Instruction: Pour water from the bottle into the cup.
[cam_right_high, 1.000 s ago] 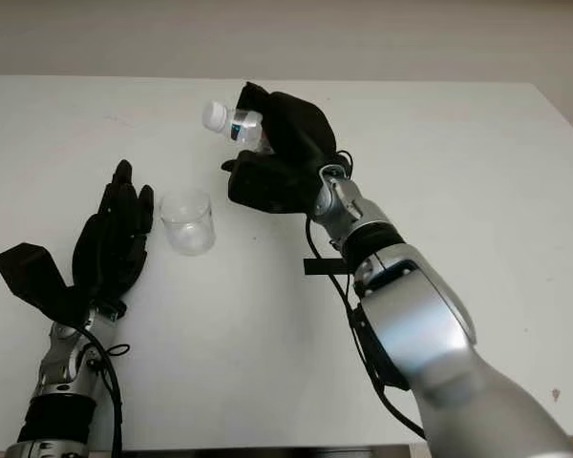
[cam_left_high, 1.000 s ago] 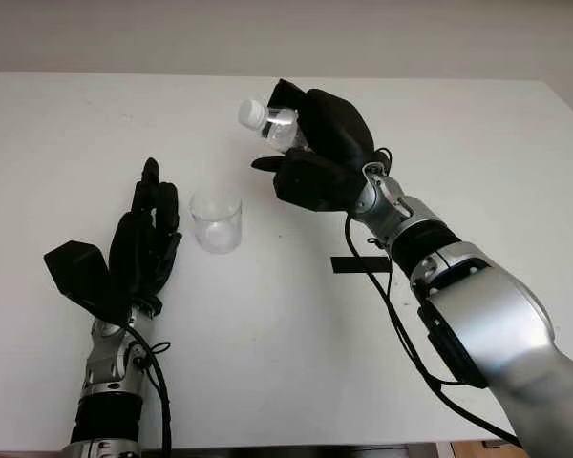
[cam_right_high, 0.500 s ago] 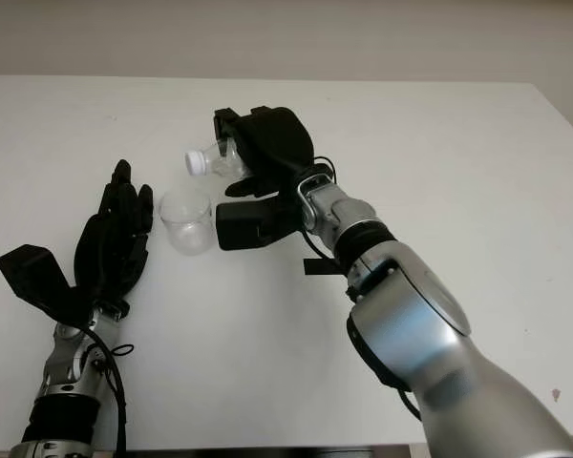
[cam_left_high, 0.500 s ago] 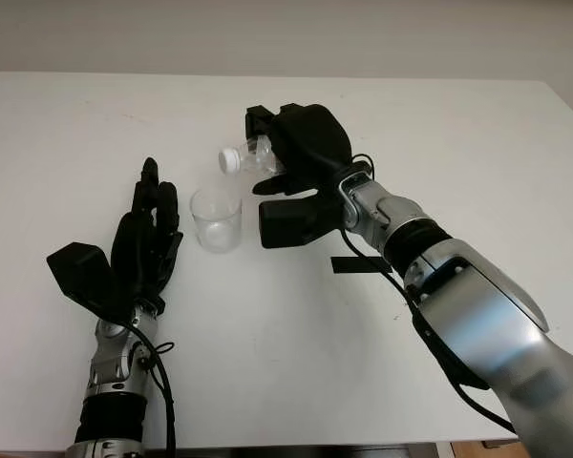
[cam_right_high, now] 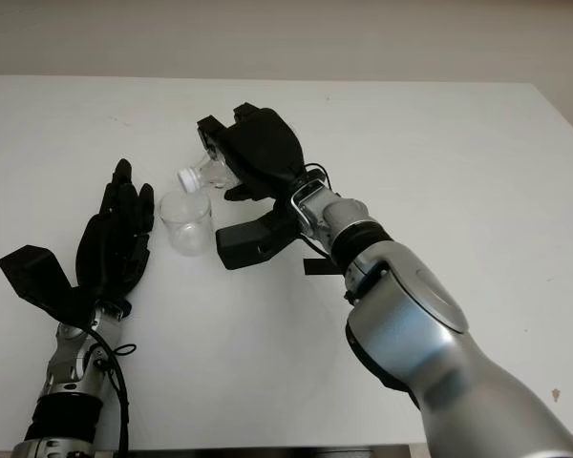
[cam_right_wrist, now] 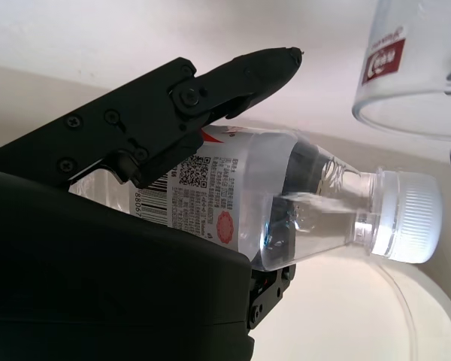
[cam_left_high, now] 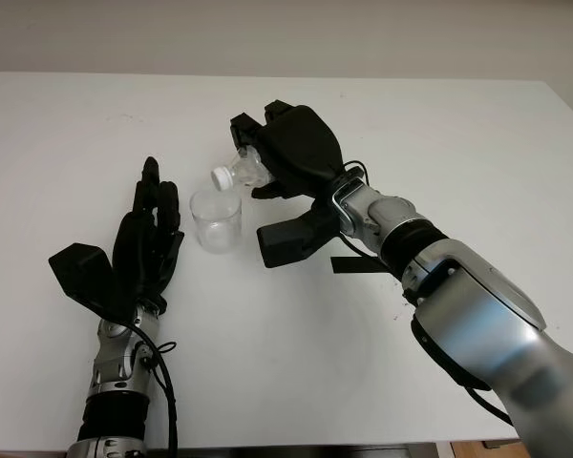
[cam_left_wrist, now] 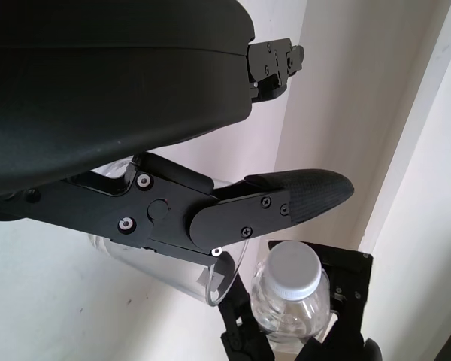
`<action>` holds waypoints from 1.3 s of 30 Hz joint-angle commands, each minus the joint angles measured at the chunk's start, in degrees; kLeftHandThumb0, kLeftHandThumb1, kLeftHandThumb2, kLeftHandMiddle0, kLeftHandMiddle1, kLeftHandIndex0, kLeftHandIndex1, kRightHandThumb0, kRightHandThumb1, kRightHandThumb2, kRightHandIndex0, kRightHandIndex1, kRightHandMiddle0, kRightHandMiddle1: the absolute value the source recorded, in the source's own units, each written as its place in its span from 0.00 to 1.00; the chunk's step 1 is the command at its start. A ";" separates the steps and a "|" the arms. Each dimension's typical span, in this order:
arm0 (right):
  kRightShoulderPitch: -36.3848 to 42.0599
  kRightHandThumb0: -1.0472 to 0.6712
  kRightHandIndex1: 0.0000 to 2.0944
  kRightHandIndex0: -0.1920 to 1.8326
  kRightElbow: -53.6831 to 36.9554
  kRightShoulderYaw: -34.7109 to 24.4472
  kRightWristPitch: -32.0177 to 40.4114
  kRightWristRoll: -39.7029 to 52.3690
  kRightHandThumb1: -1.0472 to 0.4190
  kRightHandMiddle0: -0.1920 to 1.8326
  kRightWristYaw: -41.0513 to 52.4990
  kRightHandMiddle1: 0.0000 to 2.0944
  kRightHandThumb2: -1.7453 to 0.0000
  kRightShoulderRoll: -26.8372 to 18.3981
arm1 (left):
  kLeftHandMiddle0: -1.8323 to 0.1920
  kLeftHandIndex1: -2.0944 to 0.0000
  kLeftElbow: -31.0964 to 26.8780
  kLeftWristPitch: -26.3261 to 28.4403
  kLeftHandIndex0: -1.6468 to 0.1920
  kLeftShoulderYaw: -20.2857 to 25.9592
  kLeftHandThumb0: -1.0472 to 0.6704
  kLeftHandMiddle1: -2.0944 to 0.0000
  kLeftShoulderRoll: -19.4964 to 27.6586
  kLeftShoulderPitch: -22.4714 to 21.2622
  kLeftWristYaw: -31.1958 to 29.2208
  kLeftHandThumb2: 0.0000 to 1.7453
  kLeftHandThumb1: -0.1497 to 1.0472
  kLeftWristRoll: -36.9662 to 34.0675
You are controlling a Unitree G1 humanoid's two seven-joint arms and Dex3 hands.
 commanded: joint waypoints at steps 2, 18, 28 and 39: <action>-2.45 0.36 1.00 0.76 -0.02 0.83 -0.06 -0.83 0.00 0.52 -2.87 1.00 0.90 -0.21 | 0.97 0.98 1.35 -0.32 0.97 0.21 0.21 0.98 -0.58 -0.02 -0.39 0.34 1.00 -0.32; -3.68 0.31 1.00 0.72 0.41 6.07 4.48 -5.91 0.00 0.38 -11.83 1.00 0.93 0.04 | 0.97 0.98 2.29 -1.36 0.97 0.27 0.22 0.97 -0.62 -0.34 -1.02 0.35 1.00 -0.63; -3.79 0.34 1.00 0.75 0.57 7.23 5.67 -6.92 0.00 0.42 -12.84 1.00 0.88 -0.20 | 0.97 0.98 2.46 -1.30 0.97 0.13 0.21 0.98 -0.45 -0.40 -0.80 0.35 1.00 -0.26; -2.51 0.35 1.00 0.75 0.16 -1.40 1.13 3.01 0.00 0.47 -4.21 1.00 0.91 0.86 | 0.98 0.98 2.71 -1.34 0.98 0.40 0.22 0.98 -0.34 -0.46 -1.78 0.35 1.00 -0.95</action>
